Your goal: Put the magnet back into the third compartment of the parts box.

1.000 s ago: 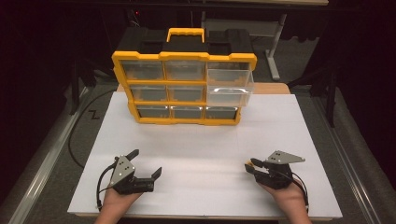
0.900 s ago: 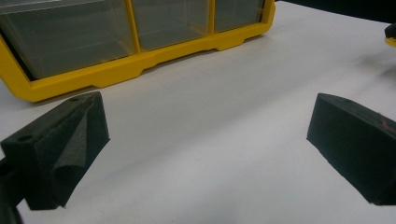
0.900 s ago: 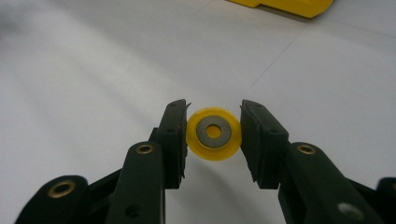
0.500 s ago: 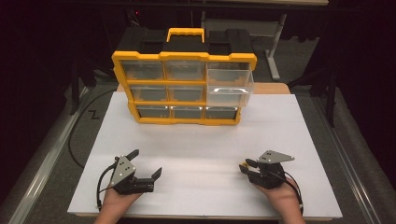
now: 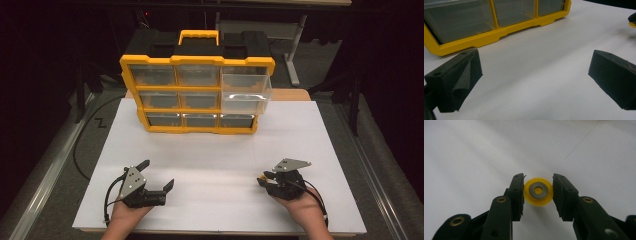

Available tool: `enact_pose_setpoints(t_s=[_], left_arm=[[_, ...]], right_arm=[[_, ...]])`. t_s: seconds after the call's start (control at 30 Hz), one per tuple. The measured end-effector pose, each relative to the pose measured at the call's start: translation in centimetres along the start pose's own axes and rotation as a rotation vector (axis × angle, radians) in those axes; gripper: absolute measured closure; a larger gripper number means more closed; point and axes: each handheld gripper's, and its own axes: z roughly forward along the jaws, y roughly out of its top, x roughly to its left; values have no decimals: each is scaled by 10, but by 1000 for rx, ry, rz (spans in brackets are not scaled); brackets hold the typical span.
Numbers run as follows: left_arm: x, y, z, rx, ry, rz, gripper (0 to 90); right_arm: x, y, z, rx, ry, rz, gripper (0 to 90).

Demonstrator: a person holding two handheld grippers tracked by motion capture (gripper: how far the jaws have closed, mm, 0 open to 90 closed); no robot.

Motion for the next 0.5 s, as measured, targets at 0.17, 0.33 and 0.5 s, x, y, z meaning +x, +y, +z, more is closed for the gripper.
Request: enact_pose_setpoints(t_s=[0.17,0.33,0.5], left_arm=[[-1,0,0,-4,-4,3,1],[-1,1,-1,-3,-3,9,1],[-1,0,0,1,-2,13,1]], right_arm=[[-6,2,2,32,21,17,651],[-8,3,5,78,31,17,652],[-8,5,6,116,48,-7,652]])
